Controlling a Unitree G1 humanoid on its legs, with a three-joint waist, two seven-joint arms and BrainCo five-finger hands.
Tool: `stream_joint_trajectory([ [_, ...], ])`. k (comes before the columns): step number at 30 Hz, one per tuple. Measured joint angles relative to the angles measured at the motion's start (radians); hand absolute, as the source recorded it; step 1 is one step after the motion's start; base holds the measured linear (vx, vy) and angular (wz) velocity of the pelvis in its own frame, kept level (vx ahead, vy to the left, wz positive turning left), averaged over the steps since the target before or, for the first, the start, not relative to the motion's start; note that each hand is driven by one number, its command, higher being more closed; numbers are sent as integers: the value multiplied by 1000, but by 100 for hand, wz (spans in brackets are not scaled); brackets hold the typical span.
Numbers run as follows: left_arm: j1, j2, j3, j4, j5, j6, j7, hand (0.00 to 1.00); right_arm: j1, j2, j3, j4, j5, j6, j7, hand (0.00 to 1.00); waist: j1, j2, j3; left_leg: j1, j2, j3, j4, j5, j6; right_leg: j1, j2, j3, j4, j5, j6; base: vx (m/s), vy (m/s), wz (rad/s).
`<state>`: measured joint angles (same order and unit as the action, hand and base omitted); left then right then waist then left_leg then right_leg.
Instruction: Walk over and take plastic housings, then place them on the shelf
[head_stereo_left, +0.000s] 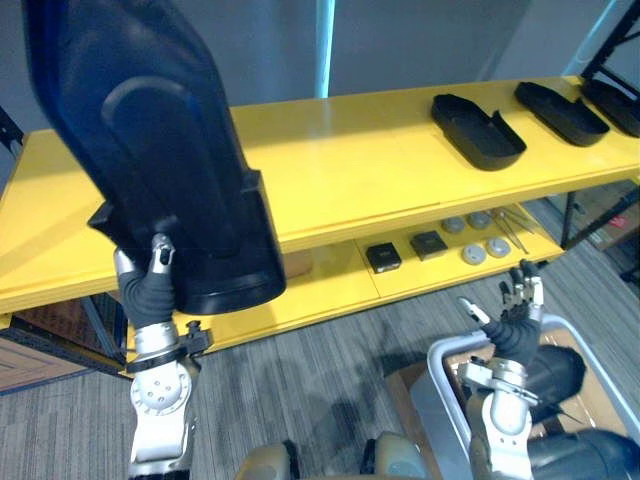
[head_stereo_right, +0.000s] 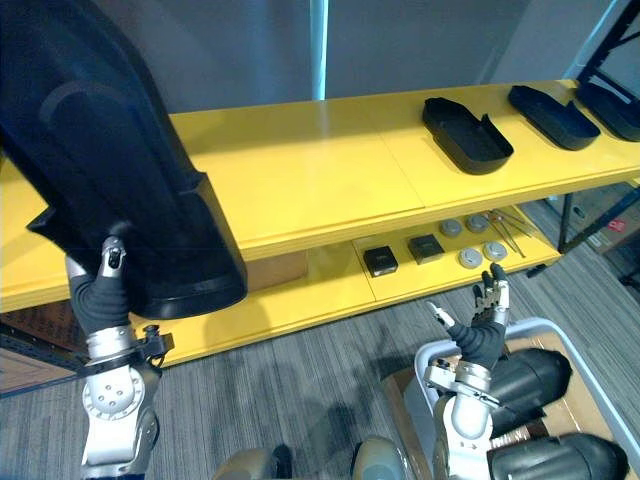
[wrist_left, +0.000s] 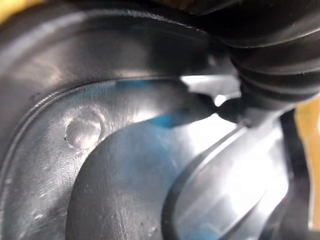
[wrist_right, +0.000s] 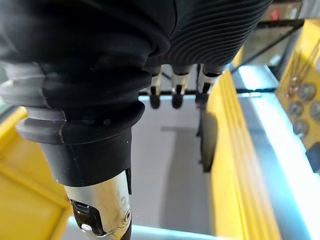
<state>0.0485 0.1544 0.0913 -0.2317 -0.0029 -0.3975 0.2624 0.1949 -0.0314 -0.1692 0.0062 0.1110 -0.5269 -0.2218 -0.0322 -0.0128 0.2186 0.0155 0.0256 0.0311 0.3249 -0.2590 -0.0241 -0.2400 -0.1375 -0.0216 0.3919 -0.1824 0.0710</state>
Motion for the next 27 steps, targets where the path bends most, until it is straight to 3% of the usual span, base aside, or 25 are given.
stream_joint_trajectory([
  [1, 14, 8, -5, 3, 0, 7, 0, 100, 6, 1, 7, -2, 0, 0, 7, 0, -6, -27, -16, 16, -3, -1, 15, -30, -42, 10, -14, 22, -72, 162, -20, 301, -301, 50],
  [2, 29, -4, -18, 18, 1, 9, -1, 100, 5, -18, 6, -1, 2, 2, 12, 0, -10, -8, -31, 24, 25, -4, 26, -76, -63, 37, -1, 5, -81, 170, 47, 359, -363, 44],
  [4, 72, -28, -50, 17, 3, 16, -5, 100, -5, -57, 4, -4, 24, 6, 27, 0, -6, 48, -61, 27, 100, 3, 5, -72, -82, 70, 56, -32, -150, 184, 23, 330, -320, 23],
  [5, 81, -34, -55, 17, 3, 24, -11, 100, -14, -75, 2, -6, 42, 12, 35, 0, -5, 63, -67, 50, 119, 10, -33, -51, -96, 87, 74, -43, -166, 182, 15, 233, -214, 13],
  [9, 82, -47, -44, 24, -24, 30, -11, 100, -28, -89, -8, -7, 110, 35, 104, 0, 2, 66, -66, 53, 129, 15, 4, -16, -94, 116, 86, -60, -163, 155, -11, 98, -130, 8],
  [11, 81, -51, -15, 58, -31, 30, -16, 100, -18, -93, -16, -7, 121, 40, 124, 0, 2, 70, -46, 4, 137, 37, 187, 10, -78, 192, 80, -64, -191, 148, -15, 27, -63, 10],
  [12, 81, -52, -8, 65, -34, 30, -24, 100, -16, -93, -24, -7, 135, 41, 131, 0, 2, 63, -41, -11, 138, 36, 235, 31, -70, 215, 69, -64, -210, 142, -24, 1, -12, 10],
  [13, 82, -52, -2, 66, -36, 29, -40, 100, -14, -92, -45, -12, 154, 41, 134, 0, 4, 45, -30, -21, 137, 71, 237, 8, -52, 243, 48, -65, -243, 140, -23, -34, 5, 22],
  [15, 78, -53, -15, 61, -34, 29, -57, 100, -12, -95, -80, -37, 174, 33, 133, 0, -11, 75, -40, -34, 147, 88, 91, 2, -43, 244, 43, -91, -264, 135, -12, -53, 57, 28],
  [16, 68, -53, -28, 60, -34, 30, -70, 100, -12, -112, -84, -50, 172, 29, 127, 0, -13, 101, -36, -32, 150, 85, -10, 30, -68, 239, 50, -93, -264, 139, 5, -22, 134, -5],
  [17, 67, -48, -32, 64, -33, 36, -74, 100, -11, -109, -71, -50, 170, 31, 121, 0, -8, 97, -34, -13, 140, 102, -29, 39, -87, 238, 44, -80, -268, 143, 11, 12, 171, -25],
  [21, 5, -22, -59, 73, -42, 113, -79, 100, 5, -76, -22, -98, 198, 32, 143, 0, -21, 56, -43, 20, 80, 175, -122, 81, -68, 240, -7, -50, -342, 209, 51, 80, 137, -31],
  [24, -155, 40, -109, 172, -122, 204, -98, 100, 19, -67, 47, -116, 191, 52, 194, 0, -52, 52, -43, 29, 65, 203, -133, 86, -64, 236, -18, -25, -369, 234, 68, 120, 83, -21],
  [27, -277, 47, -131, 282, -172, 252, -110, 100, 18, -68, 101, -118, 188, 69, 225, 0, -80, 52, -44, 42, 66, 213, -148, 85, -64, 235, -14, -24, -369, 234, 68, 70, 10, -16],
])
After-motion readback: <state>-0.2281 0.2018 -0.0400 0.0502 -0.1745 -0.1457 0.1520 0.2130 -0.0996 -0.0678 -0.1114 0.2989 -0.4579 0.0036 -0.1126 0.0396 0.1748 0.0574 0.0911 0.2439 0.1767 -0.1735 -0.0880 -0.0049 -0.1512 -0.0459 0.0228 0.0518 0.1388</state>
